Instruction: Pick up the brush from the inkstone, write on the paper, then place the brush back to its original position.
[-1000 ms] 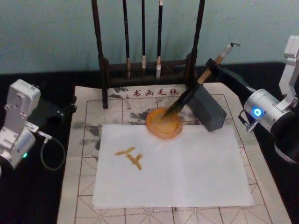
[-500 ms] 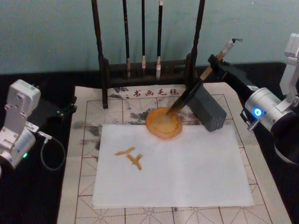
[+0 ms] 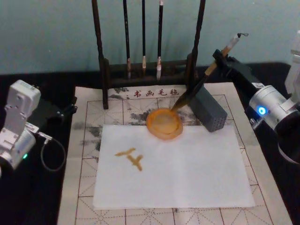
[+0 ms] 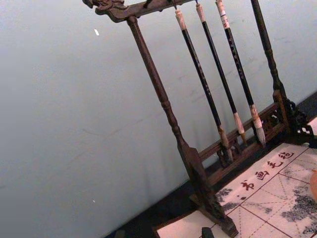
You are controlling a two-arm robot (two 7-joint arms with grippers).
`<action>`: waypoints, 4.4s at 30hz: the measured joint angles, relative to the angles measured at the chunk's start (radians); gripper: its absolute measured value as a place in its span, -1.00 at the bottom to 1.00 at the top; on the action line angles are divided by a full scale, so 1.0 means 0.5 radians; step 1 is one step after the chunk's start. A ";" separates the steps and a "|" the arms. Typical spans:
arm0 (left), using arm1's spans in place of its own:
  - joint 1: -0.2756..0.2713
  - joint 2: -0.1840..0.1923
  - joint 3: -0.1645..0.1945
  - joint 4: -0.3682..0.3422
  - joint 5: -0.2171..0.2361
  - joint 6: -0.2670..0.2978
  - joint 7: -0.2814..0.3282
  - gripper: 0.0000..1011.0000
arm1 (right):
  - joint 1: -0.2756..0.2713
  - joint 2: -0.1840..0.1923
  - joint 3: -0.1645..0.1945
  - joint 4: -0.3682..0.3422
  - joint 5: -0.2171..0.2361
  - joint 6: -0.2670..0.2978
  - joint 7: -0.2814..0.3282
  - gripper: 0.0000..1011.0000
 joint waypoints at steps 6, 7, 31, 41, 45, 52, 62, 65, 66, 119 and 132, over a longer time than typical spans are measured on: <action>0.000 0.000 0.000 0.000 0.000 0.000 0.000 0.98 | -0.038 0.004 0.041 -0.080 -0.001 0.007 0.038 -0.61; 0.000 0.000 0.000 0.000 0.000 0.000 0.000 0.98 | -0.043 0.007 0.045 -0.094 0.000 0.009 0.045 -0.61; 0.000 0.000 0.000 0.000 0.000 0.000 0.000 0.98 | -0.269 0.239 -0.080 -0.487 -0.116 -0.074 0.471 -0.61; 0.000 0.000 0.000 0.000 0.000 0.000 0.000 0.98 | -0.326 0.290 -0.157 -0.577 -0.125 -0.118 0.588 -0.61; 0.000 0.000 0.000 0.000 0.000 0.000 0.000 0.98 | -0.344 0.298 -0.183 -0.602 -0.128 -0.138 0.618 -0.61; 0.000 0.000 0.000 0.000 0.000 0.000 0.000 0.98 | -0.349 0.300 -0.238 -0.610 -0.168 -0.184 0.660 -0.61; 0.000 0.000 0.000 0.000 0.000 0.000 0.000 0.98 | -0.303 0.265 -0.320 -0.549 -0.268 -0.242 0.712 -0.61; 0.000 0.000 0.000 0.000 0.000 0.000 0.000 0.98 | -0.284 0.244 -0.350 -0.520 -0.308 -0.269 0.733 -0.61; 0.000 0.000 0.000 0.000 0.000 0.000 0.000 0.98 | -0.280 0.240 -0.355 -0.515 -0.316 -0.273 0.737 -0.61; 0.000 0.000 0.000 0.000 0.000 0.000 0.000 0.98 | -0.160 0.063 -0.457 -0.296 -0.518 -0.353 0.785 -0.61; 0.000 0.000 0.000 0.000 0.000 0.000 0.000 0.98 | -0.167 0.053 -0.450 -0.278 -0.538 -0.366 0.776 -0.61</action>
